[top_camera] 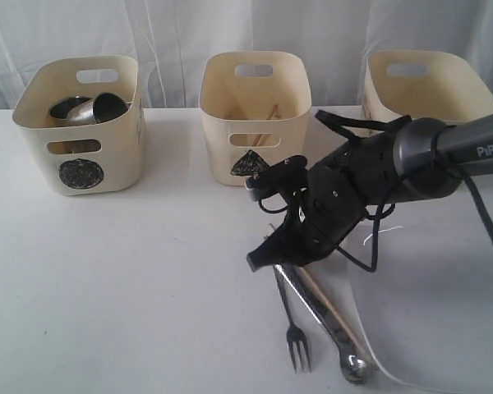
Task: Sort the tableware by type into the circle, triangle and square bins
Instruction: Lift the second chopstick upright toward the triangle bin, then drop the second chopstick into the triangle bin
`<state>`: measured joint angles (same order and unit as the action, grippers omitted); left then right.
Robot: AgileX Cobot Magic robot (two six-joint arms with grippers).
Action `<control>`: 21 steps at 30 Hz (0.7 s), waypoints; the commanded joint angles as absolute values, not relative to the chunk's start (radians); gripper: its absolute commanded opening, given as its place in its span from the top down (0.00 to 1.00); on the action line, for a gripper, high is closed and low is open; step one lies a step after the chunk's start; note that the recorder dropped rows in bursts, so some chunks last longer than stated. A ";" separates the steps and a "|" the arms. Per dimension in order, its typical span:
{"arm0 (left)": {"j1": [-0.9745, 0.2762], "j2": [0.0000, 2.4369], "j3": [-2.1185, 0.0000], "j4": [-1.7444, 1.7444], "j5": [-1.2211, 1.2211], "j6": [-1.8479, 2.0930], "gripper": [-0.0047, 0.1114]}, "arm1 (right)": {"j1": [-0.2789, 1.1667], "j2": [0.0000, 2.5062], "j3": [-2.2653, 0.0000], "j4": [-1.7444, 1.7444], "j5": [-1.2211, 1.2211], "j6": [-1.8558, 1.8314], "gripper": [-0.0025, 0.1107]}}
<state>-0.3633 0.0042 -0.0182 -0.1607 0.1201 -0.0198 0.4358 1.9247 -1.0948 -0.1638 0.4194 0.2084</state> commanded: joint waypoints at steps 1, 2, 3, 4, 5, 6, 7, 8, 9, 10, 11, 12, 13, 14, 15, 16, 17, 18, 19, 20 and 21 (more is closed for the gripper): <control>-0.363 0.000 -0.011 -0.162 0.123 -0.022 0.96 | 0.428 1.858 -1.096 -0.050 0.361 0.210 0.98; -0.363 0.000 -0.011 -0.162 0.123 -0.022 0.96 | 0.428 1.846 -1.096 -0.033 0.358 0.210 0.98; -0.363 0.000 -0.011 -0.162 0.123 -0.022 0.96 | 0.428 1.836 -1.096 -0.022 0.357 0.210 0.98; -0.363 0.000 -0.011 -0.162 0.123 -0.022 0.96 | 0.428 1.823 -1.096 0.000 0.353 0.210 0.98; -0.363 0.000 -0.011 -0.162 0.123 -0.022 0.96 | 0.424 1.810 -1.096 0.014 0.345 0.210 0.98; -0.363 0.000 -0.011 -0.162 0.123 -0.022 0.96 | 0.420 1.795 -1.096 0.035 0.337 0.210 0.98; -0.363 0.000 -0.011 -0.162 0.123 -0.022 0.96 | 0.418 1.779 -1.096 0.055 0.330 0.210 0.98; -0.363 0.000 -0.011 -0.162 0.123 -0.022 0.96 | 0.408 1.761 -1.096 0.060 0.315 0.211 0.98; -0.363 0.000 -0.011 -0.162 0.123 -0.022 0.96 | 0.401 1.741 -1.096 0.072 0.297 0.214 0.98; -0.363 0.000 -0.011 -0.162 0.123 -0.022 0.96 | 0.390 1.724 -1.096 0.080 0.274 0.214 0.98; -0.363 0.000 -0.011 -0.162 0.123 -0.022 0.96 | 0.379 1.702 -1.096 0.088 0.246 0.214 0.98; -0.363 0.000 -0.011 -0.162 0.123 -0.022 0.96 | 0.366 1.680 -1.096 0.102 0.213 0.214 0.98; -0.363 0.000 -0.011 -0.162 0.123 -0.022 0.96 | 0.354 1.663 -1.096 0.109 0.186 0.214 0.98; -0.363 0.000 -0.011 -0.162 0.123 -0.022 0.96 | 0.337 1.642 -1.096 0.127 0.149 0.214 0.98; -0.363 0.000 -0.011 -0.162 0.123 -0.022 0.96 | 0.318 1.625 -1.096 0.144 0.114 0.214 0.98; -0.363 0.000 -0.011 -0.162 0.123 -0.022 0.96 | 0.302 1.610 -1.096 0.159 0.083 0.214 0.98; -0.363 0.000 -0.011 -0.162 0.123 -0.022 0.96 | 0.282 1.599 -1.096 0.176 0.043 0.214 0.98; -0.363 0.000 -0.011 -0.162 0.123 -0.022 0.96 | 0.261 1.593 -1.096 0.193 0.000 0.222 0.98; -0.363 0.000 -0.011 -0.162 0.123 -0.022 0.96 | 0.241 1.590 -1.098 0.207 -0.044 0.241 0.98; -0.363 0.000 -0.011 -0.162 0.123 -0.022 0.96 | 0.221 1.590 -1.106 0.219 -0.084 0.268 0.98; -0.363 0.000 -0.011 -0.162 0.123 -0.022 0.96 | 0.203 1.592 -1.114 0.233 -0.113 0.302 0.98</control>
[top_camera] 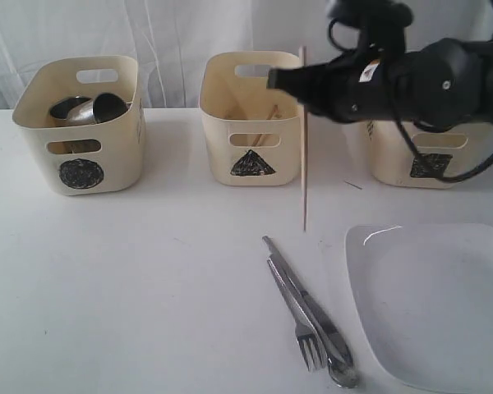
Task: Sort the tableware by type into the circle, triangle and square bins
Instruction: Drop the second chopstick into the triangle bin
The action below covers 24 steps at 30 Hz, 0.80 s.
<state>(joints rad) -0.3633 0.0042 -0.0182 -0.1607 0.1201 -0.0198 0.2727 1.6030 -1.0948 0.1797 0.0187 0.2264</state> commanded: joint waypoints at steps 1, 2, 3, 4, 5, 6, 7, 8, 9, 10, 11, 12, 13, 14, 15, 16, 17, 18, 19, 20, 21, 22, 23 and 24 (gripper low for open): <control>-0.363 0.000 -0.011 -0.162 0.123 -0.022 0.96 | 0.192 1.599 -1.129 0.238 -0.131 0.331 0.98; -0.363 0.000 -0.011 -0.162 0.123 -0.022 0.96 | 0.179 1.614 -1.145 0.238 -0.156 0.373 0.98; -0.363 0.000 -0.011 -0.162 0.123 -0.022 0.96 | 0.174 1.627 -1.167 0.233 -0.178 0.399 0.98; -0.363 0.000 -0.011 -0.162 0.123 -0.022 0.96 | 0.169 1.648 -1.187 0.231 -0.190 0.413 0.98; -0.363 0.000 -0.011 -0.162 0.123 -0.022 0.96 | 0.164 1.673 -1.222 0.229 -0.209 0.430 0.98; -0.363 0.000 -0.011 -0.162 0.123 -0.022 0.96 | 0.162 1.702 -1.250 0.229 -0.213 0.432 0.98; -0.363 0.000 -0.011 -0.162 0.123 -0.022 0.96 | 0.161 1.727 -1.280 0.229 -0.215 0.432 0.98; -0.363 0.000 -0.011 -0.162 0.123 -0.022 0.96 | 0.161 1.770 -1.329 0.229 -0.215 0.432 0.98; -0.363 0.000 -0.011 -0.162 0.123 -0.022 0.96 | 0.161 1.799 -1.363 0.229 -0.215 0.432 0.98; -0.363 0.000 -0.011 -0.162 0.123 -0.022 0.96 | 0.161 1.837 -1.407 0.229 -0.215 0.432 0.98; -0.363 0.000 -0.011 -0.162 0.123 -0.022 0.96 | 0.161 1.876 -1.450 0.229 -0.213 0.432 0.98; -0.363 0.000 -0.011 -0.162 0.123 -0.022 0.96 | 0.161 1.908 -1.485 0.229 -0.216 0.429 0.98; -0.363 0.000 -0.011 -0.162 0.123 -0.022 0.96 | 0.161 1.948 -1.527 0.229 -0.219 0.426 0.97; -0.363 0.000 -0.011 -0.162 0.123 -0.022 0.96 | 0.161 1.987 -1.568 0.229 -0.224 0.426 0.96; -0.363 0.000 -0.011 -0.162 0.123 -0.022 0.96 | 0.161 2.023 -1.607 0.229 -0.229 0.426 0.95; -0.363 0.000 -0.011 -0.162 0.123 -0.022 0.96 | 0.161 2.057 -1.644 0.229 -0.237 0.426 0.93; -0.363 0.000 -0.011 -0.162 0.123 -0.022 0.96 | 0.161 2.088 -1.677 0.229 -0.237 0.426 0.91; -0.363 0.000 -0.011 -0.162 0.123 -0.022 0.96 | 0.163 2.109 -1.700 0.229 -0.234 0.426 0.89; -0.363 0.000 -0.011 -0.162 0.123 -0.022 0.96 | 0.167 2.130 -1.723 0.226 -0.228 0.422 0.87; -0.363 0.000 -0.011 -0.162 0.123 -0.022 0.96 | 0.169 2.147 -1.738 0.210 -0.219 0.419 0.84; -0.363 0.000 -0.011 -0.162 0.123 -0.022 0.96 | 0.175 2.154 -1.745 0.183 -0.204 0.419 0.82; -0.363 0.000 -0.011 -0.162 0.123 -0.022 0.96 | 0.180 2.155 -1.747 0.146 -0.184 0.419 0.80; -0.363 0.000 -0.011 -0.162 0.123 -0.022 0.96 | 0.188 2.155 -1.747 0.096 -0.151 0.419 0.78; -0.363 0.000 -0.011 -0.162 0.123 -0.022 0.96 | 0.192 2.147 -1.747 0.033 -0.113 0.419 0.77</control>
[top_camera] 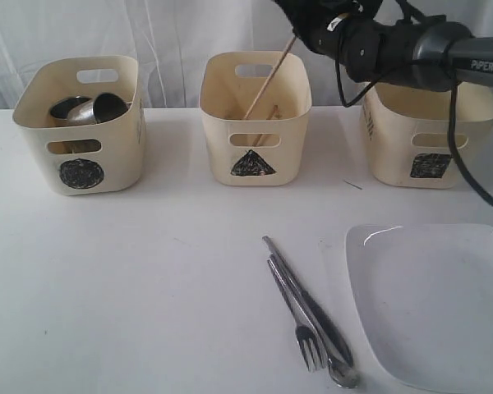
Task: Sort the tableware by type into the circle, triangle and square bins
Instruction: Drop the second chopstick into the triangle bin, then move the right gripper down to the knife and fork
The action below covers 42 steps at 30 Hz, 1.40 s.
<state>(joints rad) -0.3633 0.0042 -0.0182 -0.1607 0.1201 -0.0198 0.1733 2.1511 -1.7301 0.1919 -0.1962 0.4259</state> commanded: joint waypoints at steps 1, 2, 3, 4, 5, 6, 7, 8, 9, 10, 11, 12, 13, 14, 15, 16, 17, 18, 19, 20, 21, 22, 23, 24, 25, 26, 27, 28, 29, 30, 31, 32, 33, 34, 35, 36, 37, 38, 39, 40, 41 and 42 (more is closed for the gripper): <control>-0.363 0.000 -0.011 -0.162 0.123 -0.022 0.96 | 0.198 2.141 -1.744 -0.012 -0.070 0.419 0.76; -0.363 0.000 -0.011 -0.162 0.123 -0.022 0.96 | 0.199 2.129 -1.739 -0.059 -0.034 0.409 0.76; -0.363 0.000 -0.011 -0.162 0.123 -0.022 0.96 | 0.202 2.118 -1.729 -0.082 0.000 0.394 0.76; -0.363 0.000 -0.011 -0.162 0.123 -0.022 0.96 | 0.202 2.105 -1.719 -0.086 0.019 0.376 0.76; -0.363 0.000 -0.011 -0.162 0.123 -0.022 0.96 | 0.202 2.089 -1.707 -0.086 0.059 0.355 0.76; -0.363 0.000 -0.011 -0.162 0.123 -0.022 0.96 | 0.202 2.070 -1.692 -0.086 0.095 0.335 0.76; -0.363 0.000 -0.011 -0.162 0.123 -0.022 0.96 | 0.202 2.053 -1.678 -0.086 0.148 0.307 0.76; -0.363 0.000 -0.011 -0.162 0.123 -0.022 0.96 | 0.202 2.029 -1.654 -0.086 0.205 0.277 0.76; -0.363 0.000 -0.011 -0.162 0.123 -0.022 0.96 | 0.205 2.001 -1.623 -0.084 0.260 0.239 0.76; -0.363 0.000 -0.011 -0.162 0.123 -0.022 0.96 | 0.207 1.978 -1.586 -0.082 0.314 0.204 0.76; -0.363 0.000 -0.011 -0.162 0.123 -0.022 0.96 | 0.209 1.946 -1.544 -0.082 0.363 0.166 0.76; -0.363 0.000 -0.011 -0.162 0.123 -0.022 0.96 | 0.212 1.913 -1.498 -0.071 0.402 0.133 0.76; -0.363 0.000 -0.011 -0.162 0.123 -0.022 0.96 | 0.221 1.880 -1.461 -0.066 0.452 0.092 0.76; -0.363 0.000 -0.011 -0.162 0.123 -0.022 0.96 | 0.231 1.849 -1.414 -0.053 0.495 0.052 0.76; -0.363 0.000 -0.011 -0.162 0.123 -0.022 0.96 | 0.243 1.819 -1.371 -0.049 0.535 0.014 0.76; -0.363 0.000 -0.011 -0.162 0.123 -0.022 0.96 | 0.259 1.799 -1.337 -0.044 0.561 0.000 0.76; -0.363 0.000 -0.011 -0.162 0.123 -0.022 0.96 | 0.276 1.777 -1.298 -0.044 0.585 -0.014 0.76; -0.363 0.000 -0.011 -0.162 0.123 -0.022 0.96 | 0.294 1.760 -1.264 -0.044 0.604 -0.032 0.76; -0.363 0.000 -0.011 -0.162 0.123 -0.022 0.96 | 0.310 1.750 -1.238 -0.046 0.613 -0.048 0.76; -0.363 0.000 -0.011 -0.162 0.123 -0.022 0.96 | 0.328 1.744 -1.210 -0.050 0.608 -0.063 0.76; -0.363 0.000 -0.011 -0.162 0.123 -0.022 0.96 | 0.344 1.740 -1.184 -0.057 0.594 -0.066 0.76; -0.363 0.000 -0.011 -0.162 0.123 -0.022 0.96 | 0.354 1.740 -1.163 -0.060 0.579 -0.066 0.76; -0.363 0.000 -0.011 -0.162 0.123 -0.022 0.96 | 0.364 1.744 -1.144 -0.060 0.558 -0.066 0.76; -0.363 0.000 -0.011 -0.162 0.123 -0.022 0.96 | 0.371 1.748 -1.128 -0.060 0.539 -0.064 0.76; -0.363 0.000 -0.011 -0.162 0.123 -0.022 0.96 | 0.378 1.756 -1.114 -0.060 0.530 -0.064 0.76; -0.363 0.000 -0.011 -0.162 0.123 -0.022 0.96 | 0.381 1.764 -1.106 -0.060 0.530 -0.059 0.76; -0.363 0.000 -0.011 -0.162 0.123 -0.022 0.96 | 0.386 1.773 -1.097 -0.060 0.530 -0.048 0.76; -0.363 0.000 -0.011 -0.162 0.123 -0.022 0.96 | 0.388 1.780 -1.088 -0.060 0.532 -0.046 0.76; -0.363 0.000 -0.011 -0.162 0.123 -0.022 0.96 | 0.388 1.786 -1.082 -0.055 0.536 -0.046 0.76; -0.363 0.000 -0.011 -0.162 0.123 -0.022 0.96 | 0.393 1.791 -1.076 -0.050 0.542 -0.046 0.76; -0.363 0.000 -0.011 -0.162 0.123 -0.022 0.96 | 0.399 1.794 -1.069 -0.050 0.553 -0.046 0.76; -0.363 0.000 -0.011 -0.162 0.123 -0.022 0.96 | 0.402 1.794 -1.066 -0.050 0.560 -0.046 0.76; -0.363 0.000 -0.011 -0.162 0.123 -0.022 0.96 | 0.411 1.794 -1.060 -0.043 0.572 -0.046 0.76; -0.363 0.000 -0.011 -0.162 0.123 -0.022 0.96 | 0.420 1.794 -1.058 -0.034 0.580 -0.046 0.76; -0.363 0.000 -0.011 -0.162 0.123 -0.022 0.96 | 0.425 1.794 -1.058 -0.028 0.592 -0.046 0.76; -0.363 0.000 -0.011 -0.162 0.123 -0.022 0.96 | 0.434 1.794 -1.058 -0.023 0.599 -0.046 0.76; -0.363 0.000 -0.011 -0.162 0.123 -0.022 0.96 | 0.442 1.794 -1.058 -0.018 0.600 -0.049 0.76; -0.363 0.000 -0.011 -0.162 0.123 -0.022 0.96 | 0.448 1.794 -1.058 -0.016 0.600 -0.049 0.76; -0.363 0.000 -0.011 -0.162 0.123 -0.022 0.96 | 0.456 1.794 -1.058 -0.016 0.600 -0.049 0.76; -0.363 0.000 -0.011 -0.162 0.123 -0.022 0.96 | 0.458 1.795 -1.058 -0.016 0.600 -0.049 0.76; -0.363 0.000 -0.011 -0.162 0.123 -0.022 0.96 | 0.461 1.795 -1.058 -0.013 0.600 -0.049 0.76; -0.363 0.000 -0.011 -0.162 0.123 -0.022 0.96 | 0.462 1.799 -1.058 -0.013 0.600 -0.049 0.76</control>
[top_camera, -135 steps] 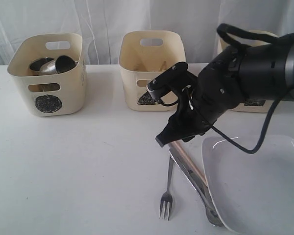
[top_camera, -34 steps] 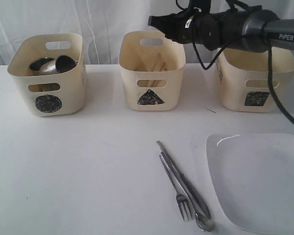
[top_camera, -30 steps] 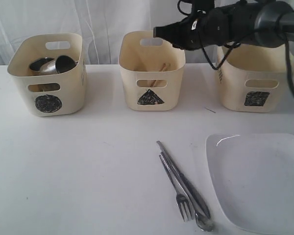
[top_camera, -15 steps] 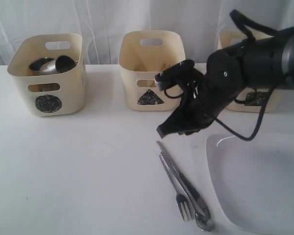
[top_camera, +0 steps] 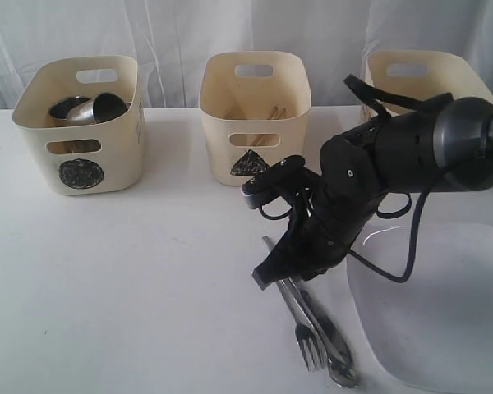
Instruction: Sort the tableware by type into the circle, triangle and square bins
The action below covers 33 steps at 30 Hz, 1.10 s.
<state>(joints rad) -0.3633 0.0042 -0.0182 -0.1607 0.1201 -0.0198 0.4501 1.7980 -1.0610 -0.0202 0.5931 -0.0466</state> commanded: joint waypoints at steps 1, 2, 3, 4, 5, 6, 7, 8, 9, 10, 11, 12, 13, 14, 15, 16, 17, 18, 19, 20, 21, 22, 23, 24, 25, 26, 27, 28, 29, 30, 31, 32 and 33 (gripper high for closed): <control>-0.363 0.000 -0.011 -0.162 0.123 -0.022 0.96 | 0.466 1.804 -1.058 -0.011 0.607 -0.049 0.76; -0.363 0.000 -0.011 -0.162 0.123 -0.022 0.96 | 0.466 1.807 -1.058 -0.011 0.608 -0.049 0.76; -0.363 0.000 -0.011 -0.162 0.123 -0.022 0.96 | 0.469 1.815 -1.058 -0.011 0.617 -0.049 0.76; -0.363 0.000 -0.011 -0.162 0.123 -0.022 0.96 | 0.469 1.821 -1.058 -0.011 0.619 -0.049 0.76; -0.363 0.000 -0.011 -0.162 0.123 -0.022 0.96 | 0.469 1.827 -1.058 -0.009 0.621 -0.049 0.76; -0.363 0.000 -0.011 -0.162 0.123 -0.022 0.96 | 0.469 1.832 -1.058 0.000 0.623 -0.049 0.76; -0.363 0.000 -0.011 -0.162 0.123 -0.022 0.96 | 0.469 1.835 -1.058 0.006 0.623 -0.049 0.76; -0.363 0.000 -0.011 -0.162 0.123 -0.022 0.96 | 0.469 1.836 -1.058 0.011 0.625 -0.050 0.76; -0.363 0.000 -0.011 -0.162 0.123 -0.022 0.96 | 0.469 1.838 -1.058 0.025 0.629 -0.059 0.76; -0.363 0.000 -0.011 -0.162 0.123 -0.022 0.96 | 0.469 1.838 -1.056 0.038 0.632 -0.070 0.76; -0.363 0.000 -0.011 -0.162 0.123 -0.022 0.96 | 0.471 1.838 -1.056 0.056 0.634 -0.086 0.76; -0.363 0.000 -0.011 -0.162 0.123 -0.022 0.96 | 0.471 1.838 -1.056 0.077 0.636 -0.102 0.76; -0.363 0.000 -0.011 -0.162 0.123 -0.022 0.96 | 0.471 1.838 -1.056 0.103 0.642 -0.112 0.76; -0.363 0.000 -0.011 -0.162 0.123 -0.022 0.96 | 0.471 1.838 -1.056 0.121 0.644 -0.125 0.76; -0.363 0.000 -0.011 -0.162 0.123 -0.022 0.96 | 0.471 1.838 -1.056 0.143 0.646 -0.151 0.76; -0.363 0.000 -0.011 -0.162 0.123 -0.022 0.96 | 0.471 1.838 -1.056 0.149 0.646 -0.152 0.76; -0.363 0.000 -0.011 -0.162 0.123 -0.022 0.96 | 0.471 1.840 -1.056 0.149 0.646 -0.152 0.76; -0.363 0.000 -0.011 -0.162 0.123 -0.022 0.96 | 0.471 1.849 -1.056 0.145 0.646 -0.154 0.76; -0.363 0.000 -0.011 -0.162 0.123 -0.022 0.96 | 0.471 1.855 -1.056 0.143 0.644 -0.154 0.76; -0.363 0.000 -0.011 -0.162 0.123 -0.022 0.96 | 0.471 1.866 -1.056 0.138 0.644 -0.154 0.76; -0.363 0.000 -0.011 -0.162 0.123 -0.022 0.96 | 0.471 1.873 -1.056 0.138 0.644 -0.154 0.76; -0.363 0.000 -0.011 -0.162 0.123 -0.022 0.96 | 0.471 1.883 -1.056 0.132 0.640 -0.154 0.76; -0.363 0.000 -0.011 -0.162 0.123 -0.022 0.96 | 0.471 1.885 -1.056 0.121 0.637 -0.154 0.76; -0.363 0.000 -0.011 -0.162 0.123 -0.022 0.96 | 0.471 1.888 -1.056 0.105 0.633 -0.154 0.75; -0.363 0.000 -0.011 -0.162 0.123 -0.022 0.96 | 0.471 1.888 -1.056 0.101 0.630 -0.156 0.72; -0.363 0.000 -0.011 -0.162 0.123 -0.022 0.96 | 0.471 1.888 -1.056 0.101 0.630 -0.156 0.66; -0.363 0.000 -0.011 -0.162 0.123 -0.022 0.96 | 0.471 1.888 -1.056 0.101 0.630 -0.158 0.62; -0.363 0.000 -0.011 -0.162 0.123 -0.022 0.96 | 0.471 1.888 -1.056 0.101 0.628 -0.158 0.62; -0.363 0.000 -0.011 -0.162 0.123 -0.022 0.96 | 0.471 1.888 -1.056 0.101 0.628 -0.158 0.62; -0.363 0.000 -0.011 -0.162 0.123 -0.022 0.96 | 0.471 1.893 -1.056 0.101 0.627 -0.158 0.62; -0.363 0.000 -0.011 -0.162 0.123 -0.022 0.96 | 0.471 1.900 -1.056 0.110 0.629 -0.158 0.63; -0.363 0.000 -0.011 -0.162 0.123 -0.022 0.96 | 0.471 1.911 -1.056 0.124 0.634 -0.158 0.65; -0.363 0.000 -0.011 -0.162 0.123 -0.022 0.96 | 0.471 1.925 -1.053 0.141 0.639 -0.158 0.69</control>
